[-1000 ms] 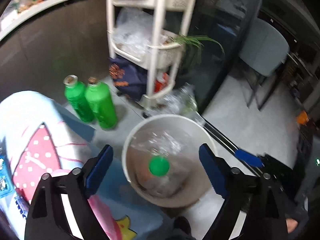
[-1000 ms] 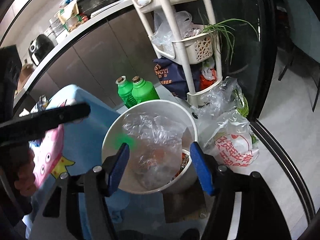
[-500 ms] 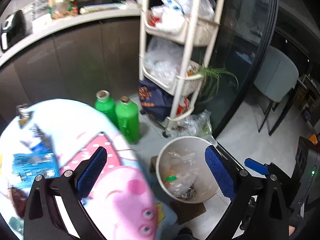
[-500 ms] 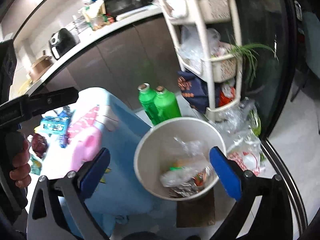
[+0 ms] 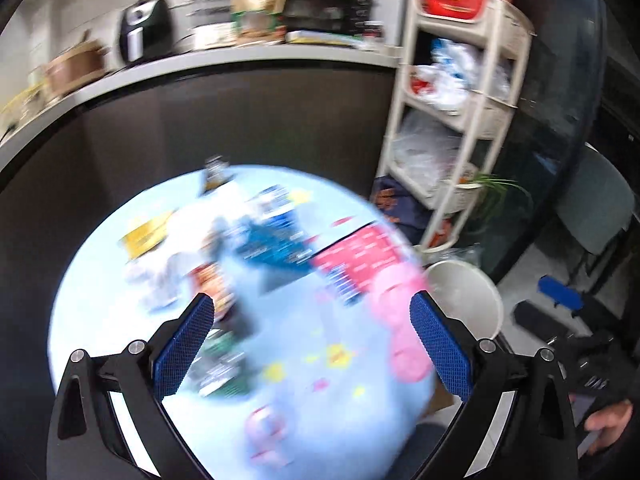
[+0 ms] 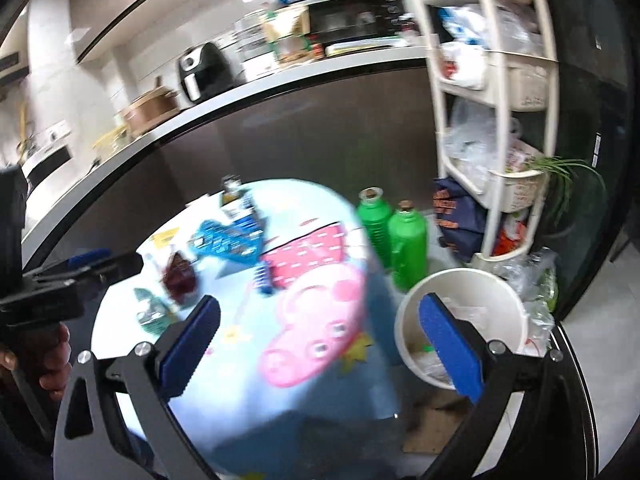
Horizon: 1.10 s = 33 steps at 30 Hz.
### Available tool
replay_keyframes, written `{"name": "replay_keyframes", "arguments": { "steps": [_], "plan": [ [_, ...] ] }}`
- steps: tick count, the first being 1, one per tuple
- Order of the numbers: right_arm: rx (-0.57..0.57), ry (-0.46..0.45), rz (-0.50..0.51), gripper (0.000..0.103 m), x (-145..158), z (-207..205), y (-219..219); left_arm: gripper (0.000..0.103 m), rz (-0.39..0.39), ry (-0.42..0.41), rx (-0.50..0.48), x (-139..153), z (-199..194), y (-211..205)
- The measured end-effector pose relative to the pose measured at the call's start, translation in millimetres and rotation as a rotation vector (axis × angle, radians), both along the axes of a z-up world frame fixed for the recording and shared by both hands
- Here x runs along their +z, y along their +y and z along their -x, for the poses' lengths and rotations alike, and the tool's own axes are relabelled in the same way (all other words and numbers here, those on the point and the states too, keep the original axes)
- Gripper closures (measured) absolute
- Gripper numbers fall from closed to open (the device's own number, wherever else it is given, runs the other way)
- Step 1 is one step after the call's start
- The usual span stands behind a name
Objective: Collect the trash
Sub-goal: 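Move both tools back over the table toward the red snack tray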
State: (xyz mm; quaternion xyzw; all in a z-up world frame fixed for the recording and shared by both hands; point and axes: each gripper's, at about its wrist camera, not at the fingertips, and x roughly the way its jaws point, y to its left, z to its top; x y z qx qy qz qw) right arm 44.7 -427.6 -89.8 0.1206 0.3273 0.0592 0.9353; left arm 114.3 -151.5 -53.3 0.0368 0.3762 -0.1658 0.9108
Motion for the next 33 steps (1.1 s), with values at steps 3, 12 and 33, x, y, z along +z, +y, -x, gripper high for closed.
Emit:
{"name": "replay_keyframes", "arguments": {
  "steps": [3, 12, 33],
  "plan": [
    [0.047, 0.019, 0.006, 0.003, 0, -3, 33, 0.008, 0.000, 0.022, 0.068, -9, 7, 46],
    [0.184, 0.109, -0.054, 0.003, -9, -30, 114, 0.009, 0.035, 0.087, 0.148, -38, 20, 138],
    [0.342, 0.274, -0.014, 0.096, -52, -171, 227, 0.009, 0.113, 0.140, 0.109, -61, -5, 171]
  ]
}}
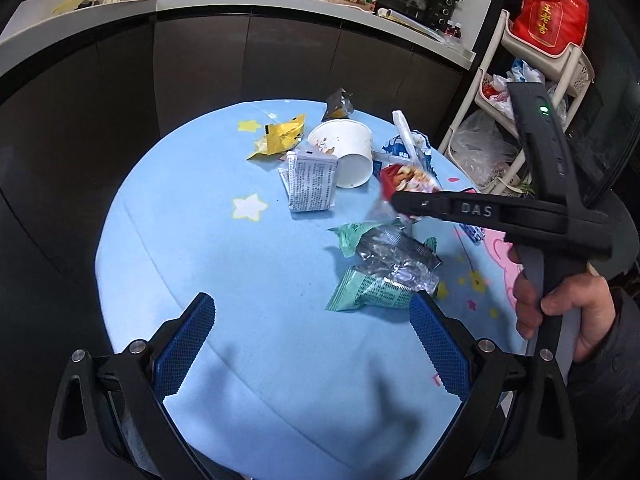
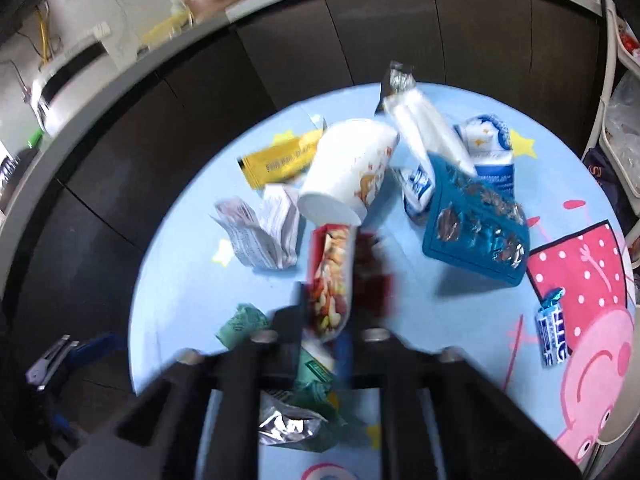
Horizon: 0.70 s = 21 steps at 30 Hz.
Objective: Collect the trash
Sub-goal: 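Move both tools back over the table toward the red snack tray, then grasp the red snack tray with the right tool and lift it, then grasp the green-and-silver wrapper with the left tool while the right tool holds the tray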
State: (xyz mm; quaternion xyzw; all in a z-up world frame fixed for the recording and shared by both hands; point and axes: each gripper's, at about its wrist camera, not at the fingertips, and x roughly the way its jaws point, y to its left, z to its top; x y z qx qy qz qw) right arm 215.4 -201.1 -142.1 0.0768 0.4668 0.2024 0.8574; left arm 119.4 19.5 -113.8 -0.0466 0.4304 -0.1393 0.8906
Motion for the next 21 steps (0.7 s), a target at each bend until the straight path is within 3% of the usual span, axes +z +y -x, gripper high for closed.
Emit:
{"name": "replay_keyframes", "arguments": {
  "steps": [6, 9, 16, 21],
  "plan": [
    [-0.074, -0.156, 0.044, 0.096, 40, 33, -30, 0.009, 0.025, 0.017, -0.070, -2, -9, -24],
    [-0.108, -0.169, 0.018, 0.096, 49, 48, -49, 0.008, 0.012, 0.007, -0.101, -4, -18, -43],
    [-0.134, -0.170, 0.018, 0.096, 49, 79, -70, 0.008, 0.038, 0.056, -0.071, -12, -68, -55],
    [-0.145, -0.171, 0.009, 0.095, 46, 92, -78, 0.014, 0.190, 0.211, -0.045, -27, -89, -37]
  ]
}}
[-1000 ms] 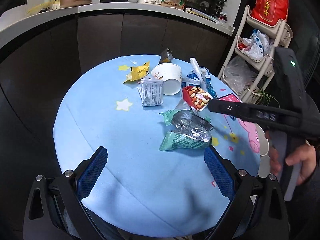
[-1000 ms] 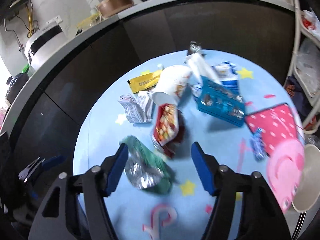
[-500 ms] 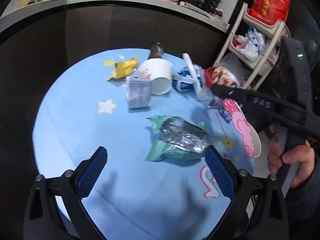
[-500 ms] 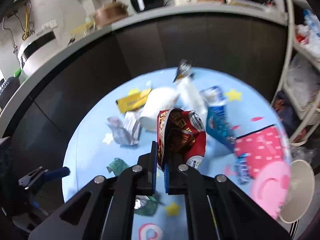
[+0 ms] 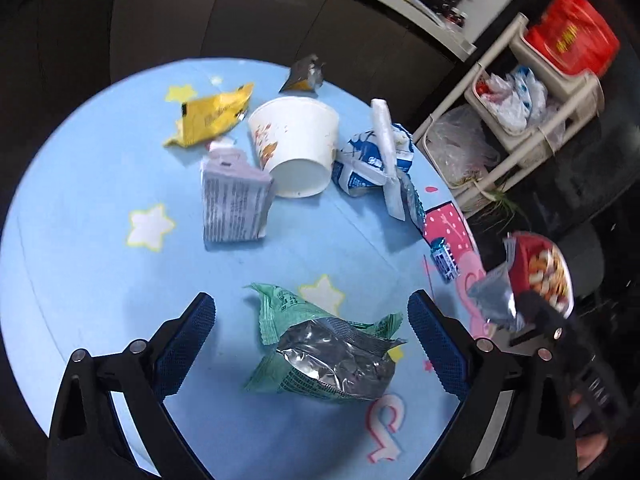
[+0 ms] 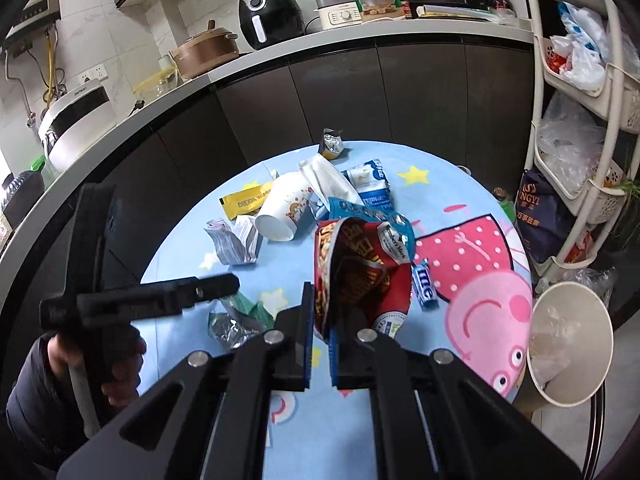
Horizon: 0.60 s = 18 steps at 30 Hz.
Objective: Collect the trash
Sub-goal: 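Grasp the green-and-silver wrapper with the left tool while the right tool holds the tray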
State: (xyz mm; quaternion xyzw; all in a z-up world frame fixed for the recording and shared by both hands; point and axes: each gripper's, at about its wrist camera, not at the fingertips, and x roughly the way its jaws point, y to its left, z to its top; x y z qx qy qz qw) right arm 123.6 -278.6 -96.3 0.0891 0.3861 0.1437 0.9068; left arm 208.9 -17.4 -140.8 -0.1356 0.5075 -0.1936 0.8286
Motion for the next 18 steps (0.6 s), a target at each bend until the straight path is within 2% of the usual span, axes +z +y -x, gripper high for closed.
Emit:
{"name": "replay_keyframes", "arguments": {
  "steps": [2, 5, 9, 10, 12, 13, 14, 16, 18],
  "plan": [
    [-0.003, 0.006, -0.016, 0.095, -2, 3, -1, 0.027, 0.001, 0.025, 0.008, -3, -4, 1],
    [0.003, 0.008, -0.022, 0.095, -3, 6, 0, 0.041, -0.010, 0.056, -0.005, -8, -5, -2],
    [0.005, 0.004, -0.028, 0.095, -2, 10, 1, 0.043, -0.035, 0.055, -0.031, -9, 2, -9],
    [0.005, 0.003, -0.030, 0.095, -1, 11, 1, 0.047, -0.043, 0.058, -0.037, -10, 3, -10],
    [0.003, 0.003, -0.031, 0.095, -1, 12, 2, 0.059, -0.049, 0.073, -0.044, -13, 2, -12],
    [0.003, 0.002, -0.032, 0.095, 0, 13, 2, 0.075, -0.050, 0.083, -0.046, -14, 2, -12],
    [0.004, 0.002, -0.033, 0.095, 0, 14, 2, 0.086, -0.047, 0.092, -0.049, -16, 1, -13],
    [0.005, 0.001, -0.035, 0.095, 0, 17, 2, 0.095, -0.051, 0.094, -0.059, -18, 3, -14],
    [0.003, -0.004, -0.036, 0.095, 2, 20, 2, 0.096, -0.073, 0.064, -0.064, -14, 9, -16]
  ]
}}
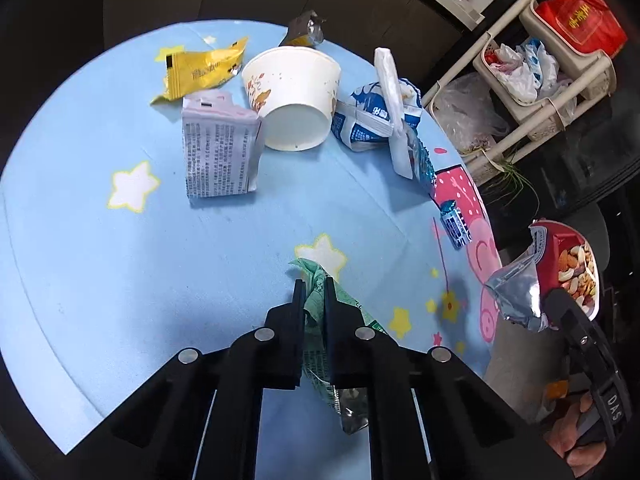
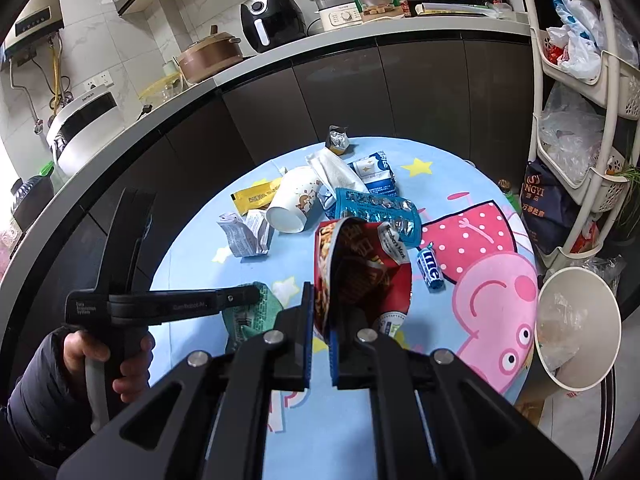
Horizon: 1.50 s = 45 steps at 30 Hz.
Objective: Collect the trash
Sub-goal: 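Grasp the green-and-silver wrapper with the left tool while the right tool holds the tray, then carry the tray and wrapper to the white bin and open both tools inside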
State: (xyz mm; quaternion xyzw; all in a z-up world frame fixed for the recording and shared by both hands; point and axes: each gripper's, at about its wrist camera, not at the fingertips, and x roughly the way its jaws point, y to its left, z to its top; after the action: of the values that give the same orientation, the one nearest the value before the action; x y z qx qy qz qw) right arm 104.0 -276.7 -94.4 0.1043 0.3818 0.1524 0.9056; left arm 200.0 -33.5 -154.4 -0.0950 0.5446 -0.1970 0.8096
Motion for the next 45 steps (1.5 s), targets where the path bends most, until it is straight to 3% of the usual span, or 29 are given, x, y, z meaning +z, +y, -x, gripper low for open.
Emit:
{"name": "replay_keyframes", "arguments": {
  "steps": [5, 11, 18, 22, 37, 45],
  "plan": [
    [-0.004, -0.017, -0.004, 0.095, 6, 8, -3, 0.099, -0.015, -0.076, -0.018, 23, 14, -4],
    [-0.029, -0.069, -0.017, 0.095, 23, 21, -14, 0.099, -0.082, -0.258, -0.056, 80, 36, -23],
    [-0.102, -0.135, -0.025, 0.095, 45, 40, -49, 0.099, -0.101, -0.426, -0.133, 132, 60, -70],
    [-0.177, -0.162, -0.022, 0.095, 52, 55, -81, 0.099, -0.085, -0.469, -0.203, 146, 69, -104],
    [-0.400, -0.102, -0.058, 0.095, 11, 81, -203, 0.099, -0.027, -0.486, -0.403, 135, 65, -239],
    [-0.442, -0.038, -0.087, 0.095, -26, 70, -241, 0.099, -0.016, -0.414, -0.455, 102, 39, -301]
  ]
}}
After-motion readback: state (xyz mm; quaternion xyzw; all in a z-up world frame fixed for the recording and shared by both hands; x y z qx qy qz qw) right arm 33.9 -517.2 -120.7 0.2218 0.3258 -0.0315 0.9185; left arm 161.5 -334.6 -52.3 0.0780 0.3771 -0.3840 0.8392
